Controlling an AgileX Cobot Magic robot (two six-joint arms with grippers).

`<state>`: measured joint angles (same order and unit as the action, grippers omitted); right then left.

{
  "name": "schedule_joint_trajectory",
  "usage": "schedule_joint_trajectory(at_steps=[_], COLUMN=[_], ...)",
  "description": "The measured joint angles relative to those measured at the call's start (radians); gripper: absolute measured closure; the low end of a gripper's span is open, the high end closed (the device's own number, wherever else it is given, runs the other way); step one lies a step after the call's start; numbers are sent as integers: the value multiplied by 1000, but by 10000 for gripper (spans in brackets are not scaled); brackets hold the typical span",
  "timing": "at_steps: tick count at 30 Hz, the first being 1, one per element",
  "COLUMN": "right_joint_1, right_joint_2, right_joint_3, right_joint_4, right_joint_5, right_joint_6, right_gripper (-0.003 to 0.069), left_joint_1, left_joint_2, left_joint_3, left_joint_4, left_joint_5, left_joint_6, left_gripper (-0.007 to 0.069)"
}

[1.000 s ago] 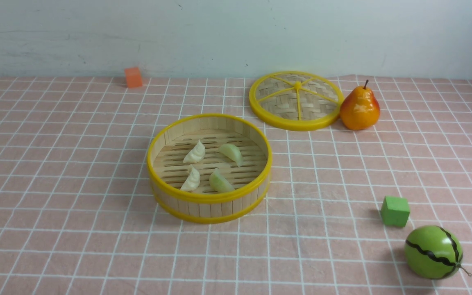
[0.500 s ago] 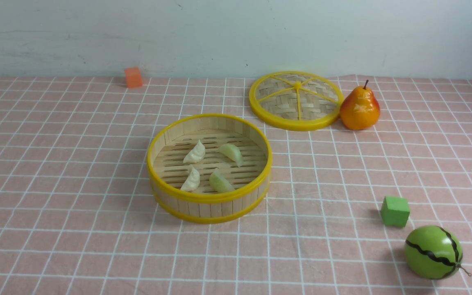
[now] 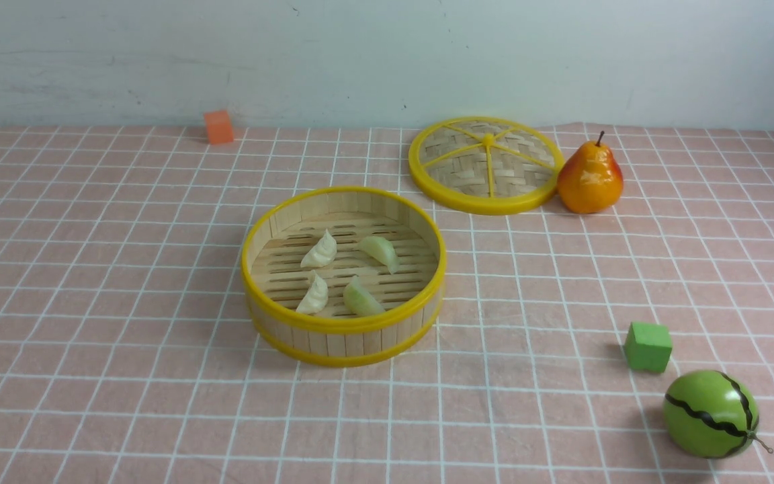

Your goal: Put the dumplings into the steamer on the table with the pink tablecloth.

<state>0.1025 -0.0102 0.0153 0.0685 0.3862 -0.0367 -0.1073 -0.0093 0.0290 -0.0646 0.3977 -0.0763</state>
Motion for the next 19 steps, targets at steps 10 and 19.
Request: schedule_joint_trajectory(at_steps=[10,19], right_joint_1=[0,0], right_joint_2=[0,0], right_joint_3=[0,0], right_joint_4=[0,0], right_joint_5=[0,0], right_joint_6=[0,0], right_gripper=[562,556], left_joint_1=[0,0], left_joint_2=[0,0], left_joint_3=[0,0], left_joint_4=[0,0], left_joint_5=[0,0], left_joint_6=[0,0], left_gripper=[631,624])
